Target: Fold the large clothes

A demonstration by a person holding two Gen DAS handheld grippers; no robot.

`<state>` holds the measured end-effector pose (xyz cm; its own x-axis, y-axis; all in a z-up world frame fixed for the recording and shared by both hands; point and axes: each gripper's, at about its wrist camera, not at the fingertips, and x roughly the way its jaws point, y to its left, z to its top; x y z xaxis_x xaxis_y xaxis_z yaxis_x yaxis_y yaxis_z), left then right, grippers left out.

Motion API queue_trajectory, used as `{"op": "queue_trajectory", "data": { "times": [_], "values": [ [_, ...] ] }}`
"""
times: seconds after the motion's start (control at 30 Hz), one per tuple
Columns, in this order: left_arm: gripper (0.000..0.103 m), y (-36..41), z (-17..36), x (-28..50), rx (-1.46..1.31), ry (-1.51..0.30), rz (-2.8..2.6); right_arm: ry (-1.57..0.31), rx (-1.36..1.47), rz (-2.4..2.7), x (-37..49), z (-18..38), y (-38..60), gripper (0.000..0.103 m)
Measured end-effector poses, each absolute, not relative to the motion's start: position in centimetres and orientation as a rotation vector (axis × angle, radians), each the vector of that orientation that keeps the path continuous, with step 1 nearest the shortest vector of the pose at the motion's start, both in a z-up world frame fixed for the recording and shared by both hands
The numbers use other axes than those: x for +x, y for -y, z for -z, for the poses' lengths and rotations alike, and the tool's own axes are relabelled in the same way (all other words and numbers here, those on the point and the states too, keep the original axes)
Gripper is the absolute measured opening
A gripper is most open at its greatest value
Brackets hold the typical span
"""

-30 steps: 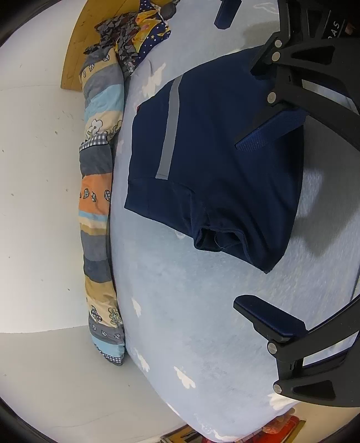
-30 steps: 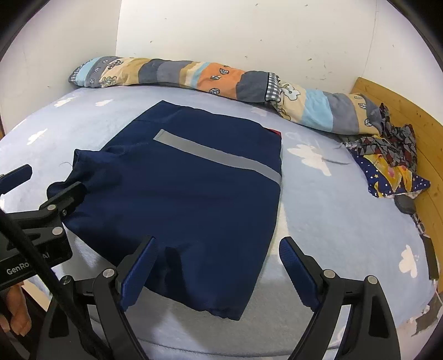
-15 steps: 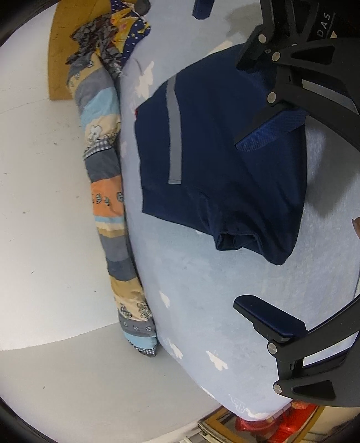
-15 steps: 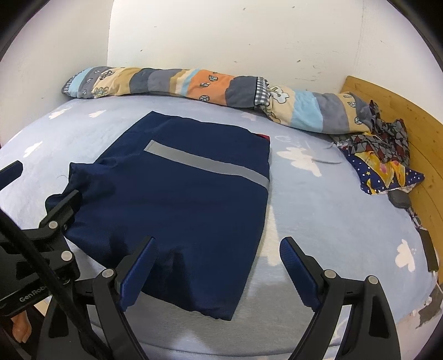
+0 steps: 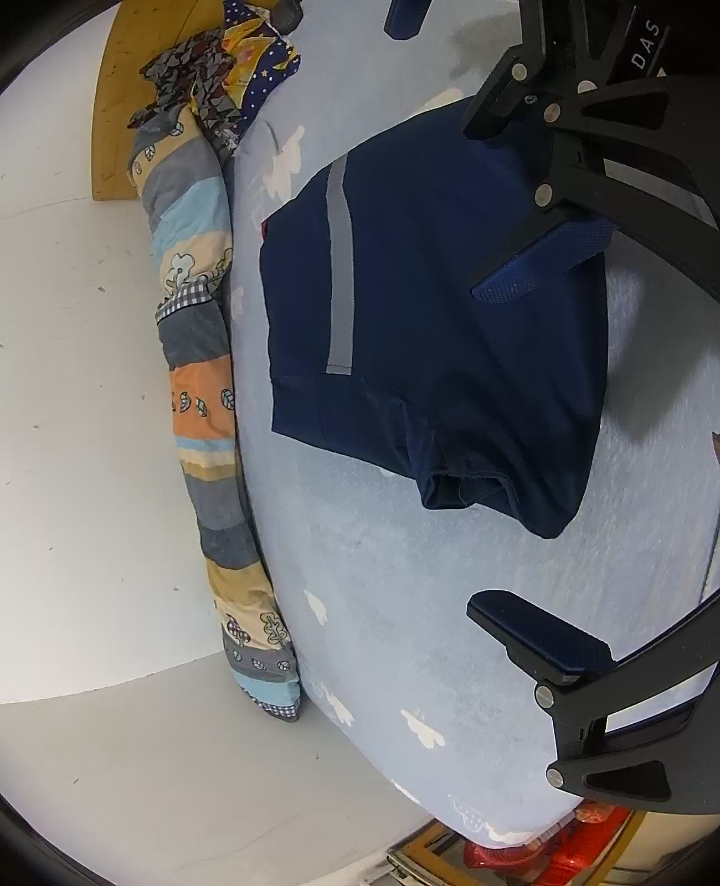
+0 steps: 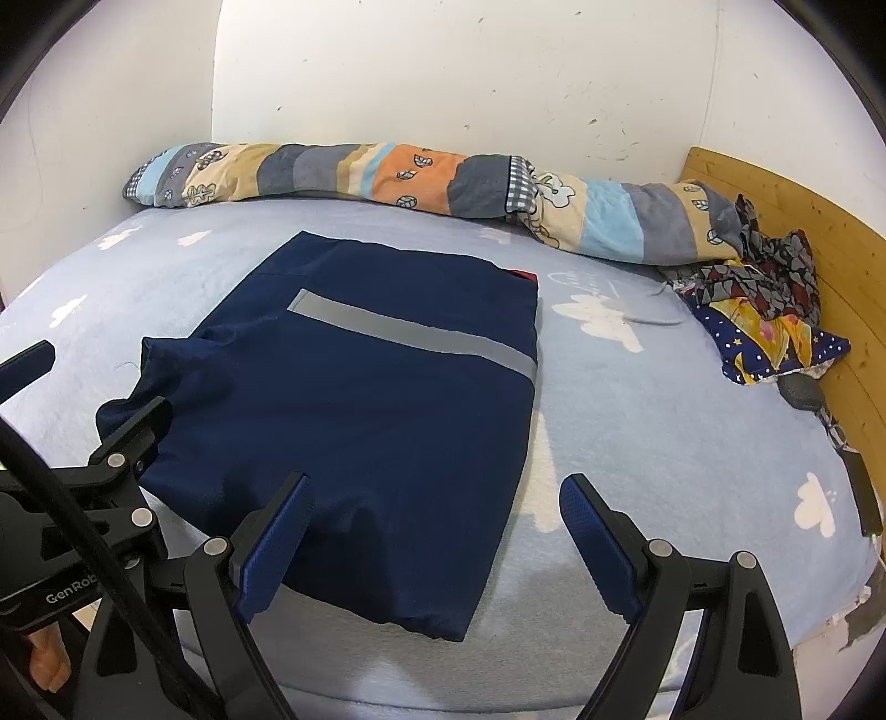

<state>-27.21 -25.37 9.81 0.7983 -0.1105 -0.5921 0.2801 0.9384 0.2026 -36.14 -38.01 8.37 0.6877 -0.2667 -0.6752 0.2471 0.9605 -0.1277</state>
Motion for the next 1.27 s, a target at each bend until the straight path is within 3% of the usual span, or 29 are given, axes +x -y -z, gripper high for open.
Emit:
{"op": "queue_trajectory", "data": {
  "times": [1.27],
  "values": [
    [0.103,25.01,-10.33,-27.46,0.275,-0.638,0.218,-0.751,-0.023,0.292,-36.15,-8.98,37.75,0.093]
  ]
}}
